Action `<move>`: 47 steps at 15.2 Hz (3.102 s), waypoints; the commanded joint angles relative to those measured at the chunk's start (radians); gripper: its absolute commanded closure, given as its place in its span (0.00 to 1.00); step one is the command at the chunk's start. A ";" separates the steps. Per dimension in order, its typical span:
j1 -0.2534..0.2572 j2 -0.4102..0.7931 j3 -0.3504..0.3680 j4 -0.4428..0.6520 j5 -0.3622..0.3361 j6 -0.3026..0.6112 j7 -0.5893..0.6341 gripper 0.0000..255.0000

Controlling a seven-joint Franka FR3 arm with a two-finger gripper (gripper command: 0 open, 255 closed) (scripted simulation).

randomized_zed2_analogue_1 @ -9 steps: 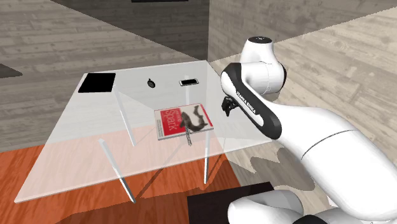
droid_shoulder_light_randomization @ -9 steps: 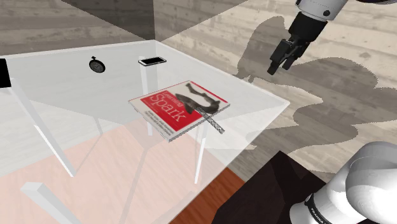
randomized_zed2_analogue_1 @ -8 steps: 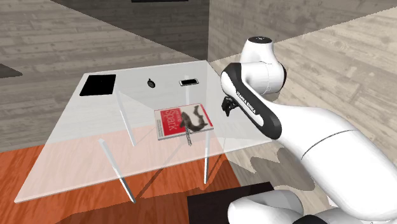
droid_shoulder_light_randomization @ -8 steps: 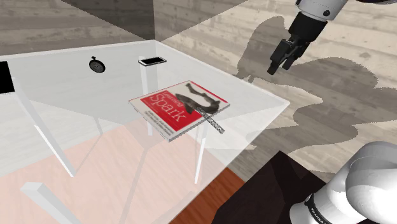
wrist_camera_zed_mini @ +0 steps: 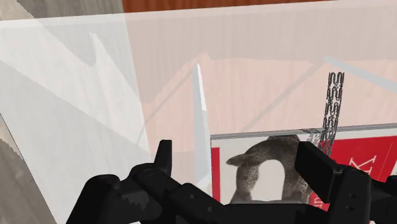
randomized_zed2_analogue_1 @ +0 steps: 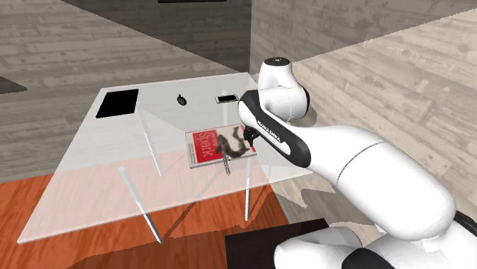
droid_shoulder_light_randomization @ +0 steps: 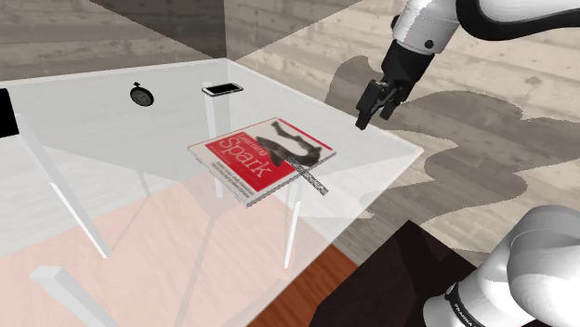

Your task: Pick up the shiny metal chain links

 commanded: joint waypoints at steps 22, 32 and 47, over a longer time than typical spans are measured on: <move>0.072 0.296 0.236 -0.033 0.049 0.301 0.217 1.00; 0.072 0.294 0.235 -0.022 0.049 0.288 0.216 1.00; 0.068 0.270 0.216 0.148 0.045 0.094 0.207 1.00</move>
